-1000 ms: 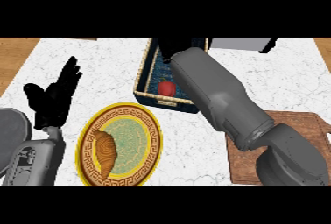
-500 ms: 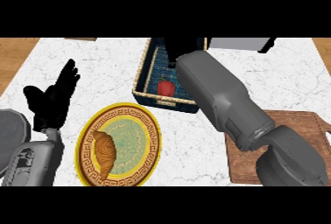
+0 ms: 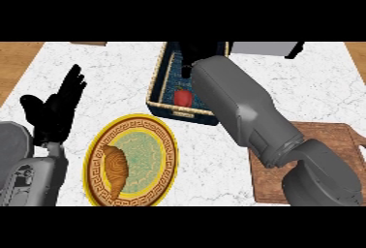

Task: Pick the bell pepper from the cutting board and place it in the basket

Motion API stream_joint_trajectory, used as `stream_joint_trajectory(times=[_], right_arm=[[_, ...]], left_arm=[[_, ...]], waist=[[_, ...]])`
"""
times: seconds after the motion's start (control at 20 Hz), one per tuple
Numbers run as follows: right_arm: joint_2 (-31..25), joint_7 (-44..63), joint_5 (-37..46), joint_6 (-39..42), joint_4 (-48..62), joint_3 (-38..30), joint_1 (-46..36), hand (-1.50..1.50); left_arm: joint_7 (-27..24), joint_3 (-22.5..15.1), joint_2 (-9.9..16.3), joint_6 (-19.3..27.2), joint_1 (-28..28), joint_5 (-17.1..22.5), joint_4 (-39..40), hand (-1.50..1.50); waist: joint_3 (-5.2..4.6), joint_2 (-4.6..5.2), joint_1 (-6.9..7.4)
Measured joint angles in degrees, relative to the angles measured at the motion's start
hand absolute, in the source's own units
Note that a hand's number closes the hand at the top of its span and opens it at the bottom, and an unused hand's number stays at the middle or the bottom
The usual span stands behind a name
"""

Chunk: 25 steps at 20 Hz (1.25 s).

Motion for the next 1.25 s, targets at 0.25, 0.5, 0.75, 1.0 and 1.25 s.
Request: stream_joint_trajectory(times=[0.25, 0.5, 0.75, 1.0, 1.25], right_arm=[[0.0, -1.93, -3.38, -8.06, -1.23, -5.2, -0.68, -1.5], [-1.61, -3.31, -7.96, -14.19, -2.54, -11.9, -1.35, -1.5], [-4.27, -4.85, -12.04, -17.31, -4.76, -17.94, 0.47, -1.5], [-9.53, -8.28, -15.58, -15.78, -10.49, -22.78, 5.83, -1.5], [-14.46, -10.85, -16.88, -12.59, -19.69, -24.89, 13.76, -1.5]], left_arm=[[-0.24, 0.17, -0.2, 0.27, 0.73, -0.01, -0.12, 0.0], [-0.18, 0.78, 0.06, 0.25, 2.19, 0.34, -0.82, 0.0], [-0.58, 1.93, 0.76, 0.26, 3.26, 0.67, -0.96, 0.0], [-0.92, 2.39, 0.64, 0.53, 4.64, 0.72, -1.07, 0.0], [-0.2, 3.09, 1.11, 0.53, 6.04, 1.04, -2.5, 0.0]], waist=[[0.02, -0.13, -0.66], [0.03, -0.51, -1.7], [0.04, -0.98, -3.14], [0.06, -1.42, -4.53], [0.06, -1.71, -5.22]])
